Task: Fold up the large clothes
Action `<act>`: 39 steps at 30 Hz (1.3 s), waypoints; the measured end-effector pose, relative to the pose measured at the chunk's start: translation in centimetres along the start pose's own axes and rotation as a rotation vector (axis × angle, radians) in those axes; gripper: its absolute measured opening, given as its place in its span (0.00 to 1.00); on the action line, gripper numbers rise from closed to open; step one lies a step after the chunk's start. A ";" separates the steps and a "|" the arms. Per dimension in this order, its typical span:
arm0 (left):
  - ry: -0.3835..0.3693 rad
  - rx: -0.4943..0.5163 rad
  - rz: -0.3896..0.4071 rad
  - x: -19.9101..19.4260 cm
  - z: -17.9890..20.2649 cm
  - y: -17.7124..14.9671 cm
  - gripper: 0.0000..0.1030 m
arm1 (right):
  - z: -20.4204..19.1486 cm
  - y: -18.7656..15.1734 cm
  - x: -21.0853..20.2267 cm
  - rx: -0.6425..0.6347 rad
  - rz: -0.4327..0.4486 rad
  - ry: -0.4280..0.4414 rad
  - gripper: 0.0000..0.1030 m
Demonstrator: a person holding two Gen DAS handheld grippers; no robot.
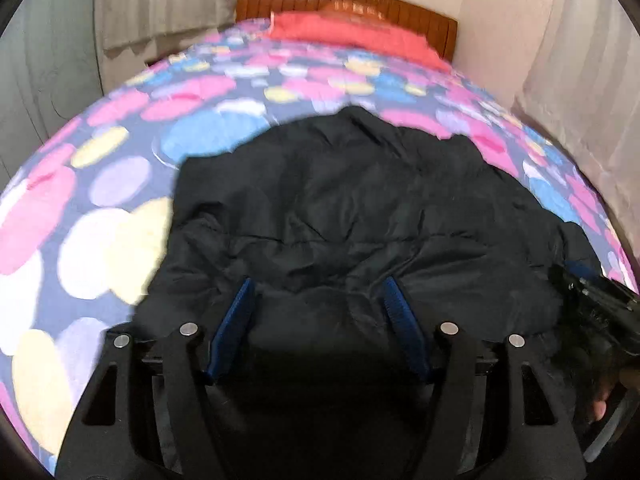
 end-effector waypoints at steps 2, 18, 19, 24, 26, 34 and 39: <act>0.054 0.011 -0.042 1.4 -0.7 -0.6 0.66 | 0.5 -1.1 1.7 0.021 -0.037 0.047 0.44; -0.033 -0.082 0.002 -7.6 -4.7 -6.1 0.73 | 7.0 -6.9 -7.3 0.104 -0.033 0.073 0.59; -0.031 -0.091 0.003 -8.3 -5.1 -6.7 0.74 | 7.7 -7.7 -7.9 0.109 -0.038 0.062 0.59; 0.008 -0.142 0.007 -12.9 -7.8 -10.8 0.74 | 11.2 -12.4 -11.5 0.130 -0.055 -0.007 0.60; 0.014 -0.166 0.005 -14.0 -8.8 -11.8 0.75 | 12.5 -14.0 -12.5 0.146 -0.067 -0.020 0.63; 0.020 -0.290 -0.040 -17.5 -12.5 -17.4 0.79 | 16.5 -18.9 -15.4 0.204 -0.083 -0.042 0.65; -0.043 -0.388 -0.073 -18.2 -14.0 -19.8 0.80 | 17.6 -21.2 -16.1 0.247 -0.105 -0.004 0.66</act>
Point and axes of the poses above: each gripper's, at about its wrist camera, not at the fingertips, and x roughly the way its jaws point, z to its right, y to its top, the point moved 2 cm from there along x, roughly the way its jaws point, and after that the axes turned 2 degrees about x, right-handed, at the moved point
